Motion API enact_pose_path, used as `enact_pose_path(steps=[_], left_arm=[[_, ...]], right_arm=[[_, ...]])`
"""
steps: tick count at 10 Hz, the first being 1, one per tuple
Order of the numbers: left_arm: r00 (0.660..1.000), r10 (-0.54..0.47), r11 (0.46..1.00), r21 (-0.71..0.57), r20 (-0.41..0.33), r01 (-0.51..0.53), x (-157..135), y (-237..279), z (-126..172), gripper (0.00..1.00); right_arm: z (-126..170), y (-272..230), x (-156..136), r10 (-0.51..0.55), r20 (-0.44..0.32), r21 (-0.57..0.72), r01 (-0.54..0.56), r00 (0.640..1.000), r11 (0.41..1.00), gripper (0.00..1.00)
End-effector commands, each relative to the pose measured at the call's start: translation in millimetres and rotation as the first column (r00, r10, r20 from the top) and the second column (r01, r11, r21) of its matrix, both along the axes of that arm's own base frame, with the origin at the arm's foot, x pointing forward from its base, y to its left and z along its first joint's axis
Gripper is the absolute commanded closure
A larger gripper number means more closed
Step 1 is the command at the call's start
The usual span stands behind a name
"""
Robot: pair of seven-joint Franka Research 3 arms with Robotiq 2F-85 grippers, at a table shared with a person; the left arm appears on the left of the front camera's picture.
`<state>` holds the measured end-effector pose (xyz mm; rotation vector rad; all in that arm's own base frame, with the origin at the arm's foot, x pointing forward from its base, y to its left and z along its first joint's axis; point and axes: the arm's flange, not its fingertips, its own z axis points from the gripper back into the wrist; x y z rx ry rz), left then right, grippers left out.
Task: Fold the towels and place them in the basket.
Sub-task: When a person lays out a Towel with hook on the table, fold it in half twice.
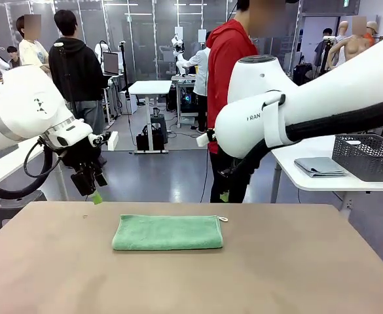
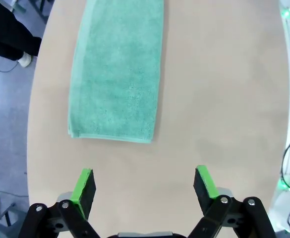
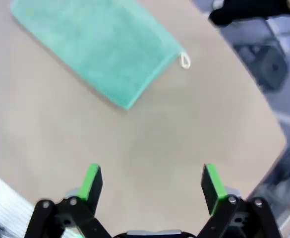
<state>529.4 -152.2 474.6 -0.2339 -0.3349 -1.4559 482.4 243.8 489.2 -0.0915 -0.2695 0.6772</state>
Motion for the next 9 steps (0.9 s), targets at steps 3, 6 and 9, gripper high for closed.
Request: enact_pose_path(steps=[3,6,9], left_arm=[[0.999,-0.016,0.997,-0.069,0.033,0.018,-11.4,6.8,-7.3,0.00],[0.999,-0.014,0.952,-0.307,0.028,0.022,-13.6,38.0,8.9,0.00],[0.995,-0.072,0.852,-0.514,0.075,0.100,-21.8,83.9,26.7,0.00]], right_arm=[[-19.8,0.3,-17.8,-0.442,-0.073,0.210,0.447,0.894,0.870,0.00],[-18.5,-2.5,-11.7,-0.431,-0.104,0.167,0.443,0.897,0.881,0.00],[-18.5,-2.5,-11.7,-0.431,-0.104,0.167,0.443,0.897,0.881,0.00]])
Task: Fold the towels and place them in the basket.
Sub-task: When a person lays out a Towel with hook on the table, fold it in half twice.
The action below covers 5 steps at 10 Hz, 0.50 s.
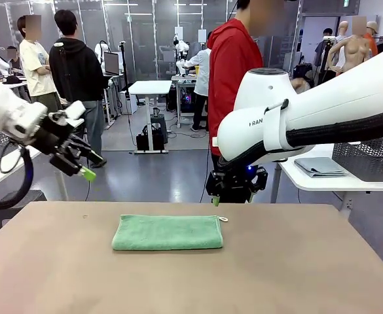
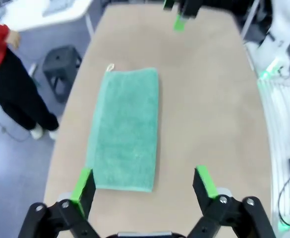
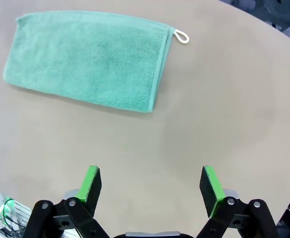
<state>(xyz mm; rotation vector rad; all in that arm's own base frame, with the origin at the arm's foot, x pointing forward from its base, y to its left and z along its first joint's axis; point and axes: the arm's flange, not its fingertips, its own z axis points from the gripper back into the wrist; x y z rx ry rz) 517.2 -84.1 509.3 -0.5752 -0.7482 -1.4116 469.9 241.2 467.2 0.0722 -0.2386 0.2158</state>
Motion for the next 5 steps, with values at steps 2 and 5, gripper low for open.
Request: enact_pose_path(steps=[2,5], left_arm=[[0.992,-0.122,0.982,-0.148,-0.030,0.116,-8.6,40.8,-6.3,0.00],[0.996,-0.064,0.987,-0.154,-0.062,0.054,-0.7,50.6,-6.5,0.00]], right_arm=[[3.5,0.1,0.7,-0.018,0.002,-0.020,0.018,1.000,1.000,0.00],[3.5,0.1,0.7,-0.018,0.002,-0.020,0.018,1.000,1.000,0.00]])
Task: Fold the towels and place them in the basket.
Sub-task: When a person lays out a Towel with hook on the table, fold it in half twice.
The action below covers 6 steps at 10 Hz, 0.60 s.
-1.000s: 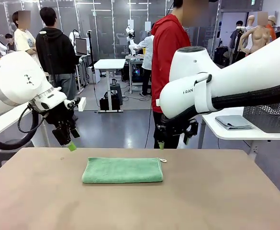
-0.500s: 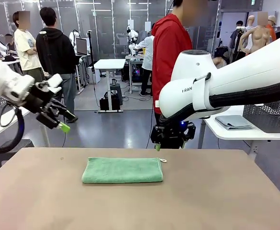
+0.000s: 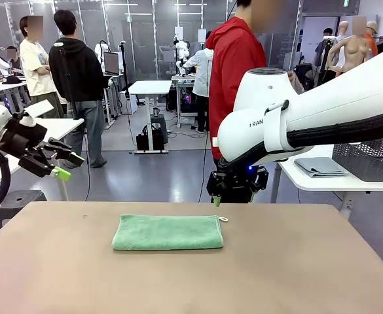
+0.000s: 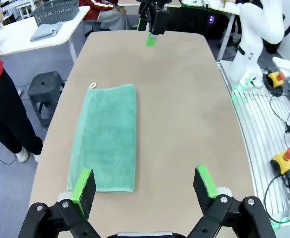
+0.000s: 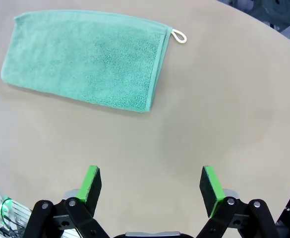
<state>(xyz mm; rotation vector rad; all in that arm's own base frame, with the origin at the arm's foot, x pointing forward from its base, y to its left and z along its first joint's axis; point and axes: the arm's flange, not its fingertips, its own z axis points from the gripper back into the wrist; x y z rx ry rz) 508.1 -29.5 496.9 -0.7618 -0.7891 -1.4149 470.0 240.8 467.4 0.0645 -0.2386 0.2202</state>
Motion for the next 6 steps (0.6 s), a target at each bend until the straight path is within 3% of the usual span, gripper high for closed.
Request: enact_pose_path(steps=[1,3,6], left_arm=[[1.000,-0.007,1.000,0.000,0.010,0.007,-2.4,-3.5,3.5,0.00],[1.000,-0.007,1.000,0.000,0.010,0.007,-2.4,-3.5,3.5,0.00],[1.000,-0.007,1.000,0.000,0.010,0.007,-2.4,-3.5,3.5,0.00]], right_arm=[[0.0,0.0,0.0,0.000,0.000,0.000,0.000,1.000,1.000,0.00],[-26.5,11.8,22.7,-0.062,0.030,-0.023,0.063,0.998,0.998,0.00],[-97.4,6.0,56.4,-0.123,0.053,-0.019,0.124,0.991,0.992,0.00]])
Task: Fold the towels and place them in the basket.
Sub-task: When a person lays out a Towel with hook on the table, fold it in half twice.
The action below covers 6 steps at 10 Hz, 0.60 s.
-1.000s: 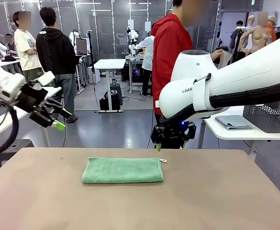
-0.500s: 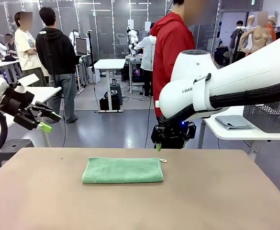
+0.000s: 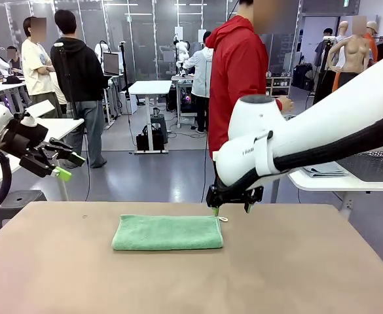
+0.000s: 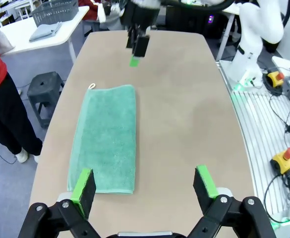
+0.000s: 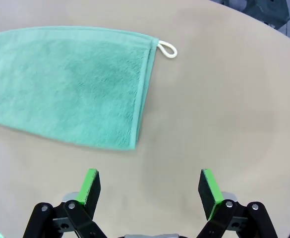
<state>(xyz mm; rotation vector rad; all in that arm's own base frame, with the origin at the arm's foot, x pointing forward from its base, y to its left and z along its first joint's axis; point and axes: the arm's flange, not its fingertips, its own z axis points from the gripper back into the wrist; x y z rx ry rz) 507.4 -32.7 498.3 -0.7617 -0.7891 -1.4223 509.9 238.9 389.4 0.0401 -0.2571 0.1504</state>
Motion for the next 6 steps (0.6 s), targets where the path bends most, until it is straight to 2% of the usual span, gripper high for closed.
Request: enact_pose_path(steps=[1,2,4,6], left_arm=[[1.000,-0.001,1.000,-0.001,0.006,0.001,-1.8,-0.3,2.1,0.00],[1.000,-0.001,1.000,-0.001,0.006,0.001,-1.8,-0.3,2.1,0.00],[1.000,-0.001,1.000,-0.001,0.006,0.001,-1.8,-0.3,2.1,0.00],[1.000,-0.001,1.000,-0.001,0.006,0.001,-1.8,-0.3,2.1,0.00]], right_arm=[[-39.7,7.0,24.0,-0.058,0.019,0.005,0.058,0.998,0.998,0.00],[-54.3,8.3,31.5,-0.069,0.011,0.013,0.068,0.998,0.998,0.00],[-75.7,22.5,44.3,-0.113,0.040,0.001,0.113,0.993,0.994,0.00],[-83.7,38.9,51.8,-0.167,0.058,-0.014,0.168,0.984,0.986,0.00]])
